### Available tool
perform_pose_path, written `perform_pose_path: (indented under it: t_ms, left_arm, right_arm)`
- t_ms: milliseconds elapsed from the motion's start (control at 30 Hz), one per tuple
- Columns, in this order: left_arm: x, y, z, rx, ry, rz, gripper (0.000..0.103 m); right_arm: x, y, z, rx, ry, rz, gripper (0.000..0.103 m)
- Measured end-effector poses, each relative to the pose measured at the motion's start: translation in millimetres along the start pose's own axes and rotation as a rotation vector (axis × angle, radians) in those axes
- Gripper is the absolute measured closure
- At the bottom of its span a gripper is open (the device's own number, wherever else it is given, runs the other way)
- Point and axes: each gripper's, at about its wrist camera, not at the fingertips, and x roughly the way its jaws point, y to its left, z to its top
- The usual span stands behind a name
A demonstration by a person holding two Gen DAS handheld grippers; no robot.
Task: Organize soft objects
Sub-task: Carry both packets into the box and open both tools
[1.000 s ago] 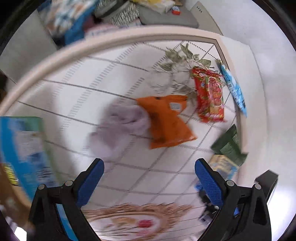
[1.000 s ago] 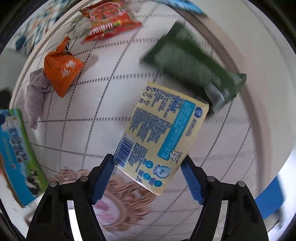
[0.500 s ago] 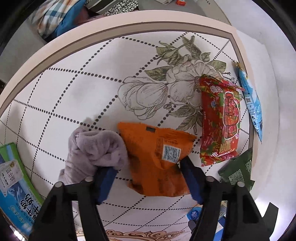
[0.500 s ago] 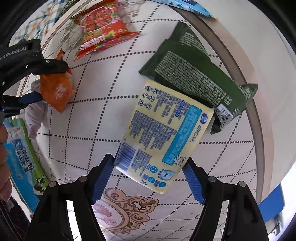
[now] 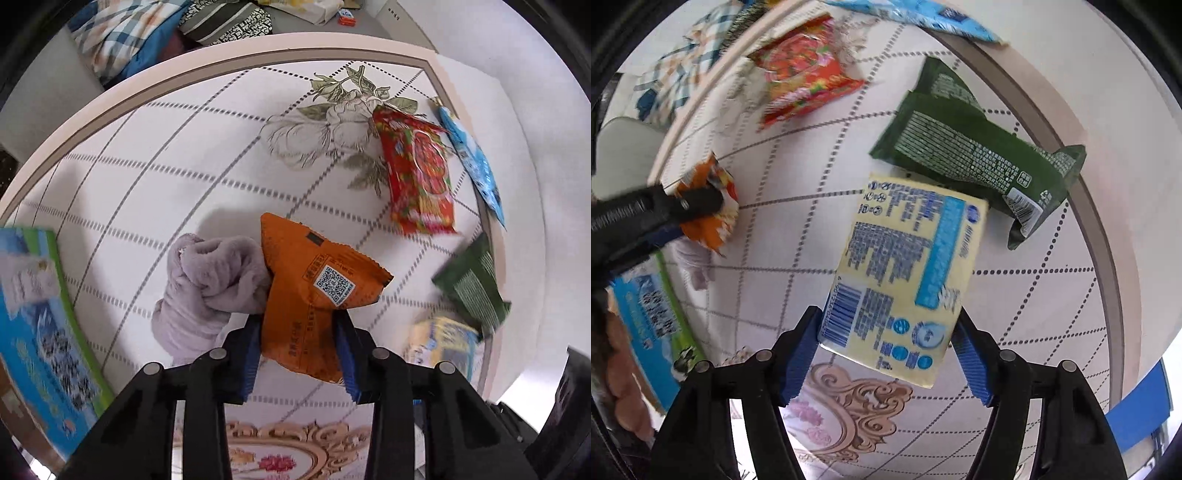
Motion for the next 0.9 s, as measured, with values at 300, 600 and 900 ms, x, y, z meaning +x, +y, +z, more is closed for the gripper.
perform_pose_path:
  t_ms: [300, 600, 900]
  left_arm:
    - [-21.6, 25.9, -47.2, -0.007, -0.031, -0.018, 0.069]
    - [-5.0, 58.5, -64.4, -0.040, 0.029, -0.016, 0.069]
    - [-72.6, 72.5, -90.9, -0.068, -0.078, -0.099, 0.069]
  right_arm:
    - [-22.4, 30.6, -29.0, -0.122, -0.014, -0.039, 0.035]
    - [31.2, 17.5, -18.9, -0.027, 0.055, -0.062, 0.037]
    - [-35.4, 41.5, -37.6, -0.079, -0.048, 0.059, 0.039]
